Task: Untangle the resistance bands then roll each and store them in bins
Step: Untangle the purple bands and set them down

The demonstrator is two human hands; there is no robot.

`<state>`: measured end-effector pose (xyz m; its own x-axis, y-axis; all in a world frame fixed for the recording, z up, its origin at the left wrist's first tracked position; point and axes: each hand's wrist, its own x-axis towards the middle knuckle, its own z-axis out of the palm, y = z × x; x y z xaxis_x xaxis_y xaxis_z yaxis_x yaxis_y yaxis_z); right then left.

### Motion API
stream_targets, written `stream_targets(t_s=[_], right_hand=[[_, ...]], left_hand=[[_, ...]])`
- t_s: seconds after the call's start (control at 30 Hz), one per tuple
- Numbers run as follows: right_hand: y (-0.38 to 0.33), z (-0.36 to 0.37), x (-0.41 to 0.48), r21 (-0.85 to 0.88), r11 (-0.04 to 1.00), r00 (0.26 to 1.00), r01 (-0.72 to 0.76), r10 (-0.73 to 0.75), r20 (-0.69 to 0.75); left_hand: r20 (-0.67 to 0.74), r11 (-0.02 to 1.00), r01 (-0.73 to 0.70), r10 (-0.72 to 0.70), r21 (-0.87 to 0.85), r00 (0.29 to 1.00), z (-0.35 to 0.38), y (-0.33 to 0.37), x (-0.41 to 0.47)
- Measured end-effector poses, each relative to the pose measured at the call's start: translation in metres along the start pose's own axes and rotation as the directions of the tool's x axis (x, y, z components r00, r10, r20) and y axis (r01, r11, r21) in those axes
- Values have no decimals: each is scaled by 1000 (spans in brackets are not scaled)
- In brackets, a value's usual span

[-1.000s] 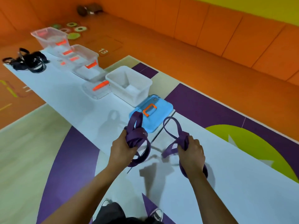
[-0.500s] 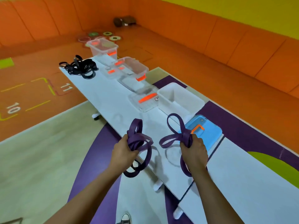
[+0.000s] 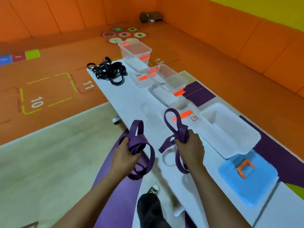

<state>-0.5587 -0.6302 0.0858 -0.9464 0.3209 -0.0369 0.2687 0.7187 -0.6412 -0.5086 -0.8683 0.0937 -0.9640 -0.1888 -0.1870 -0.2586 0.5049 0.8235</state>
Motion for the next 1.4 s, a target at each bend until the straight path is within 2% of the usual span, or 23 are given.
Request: stream_targets(t_s=[0.3,0.43,0.67,0.83,0.93,1.03,1.13,1.2,1.27,1.4], right_hand=[[-86,86,127,66,996,994,58,-64,85],[-117,113,181,68,995,986,74,-83,145],[-160,170,242,-84,990,939,113,-79,334],[-165,208,269,-137,989,930,60,-5,369],[-182,238,301,-101,994,946,-36,67,318],[-165,285,330,-134,985,931,-111,151,333],[-170,294,325,-183,971,900,-155,215,378],[-188,286,322,-257,951,891,-174,263,371],[-194,284,323,-352,925,902,-146,270,336],[-197,284,322,-444,890,947,-108,228,228]], left_hand=[[42,997,81,-81,-18,996,-39,19,148],[72,997,62,-59,-45,996,-45,28,216],[68,991,131,-129,-24,989,-56,7,325],[155,980,197,-194,-4,969,-43,-17,394],[238,982,189,-189,25,953,-42,-22,454],[350,966,235,-258,108,901,-39,-38,501],[422,945,229,-310,233,852,-37,-53,519],[388,903,150,-317,403,866,-37,-59,527],[290,844,93,-282,528,915,-38,-60,529],[205,856,10,-135,517,969,-39,-60,532]])
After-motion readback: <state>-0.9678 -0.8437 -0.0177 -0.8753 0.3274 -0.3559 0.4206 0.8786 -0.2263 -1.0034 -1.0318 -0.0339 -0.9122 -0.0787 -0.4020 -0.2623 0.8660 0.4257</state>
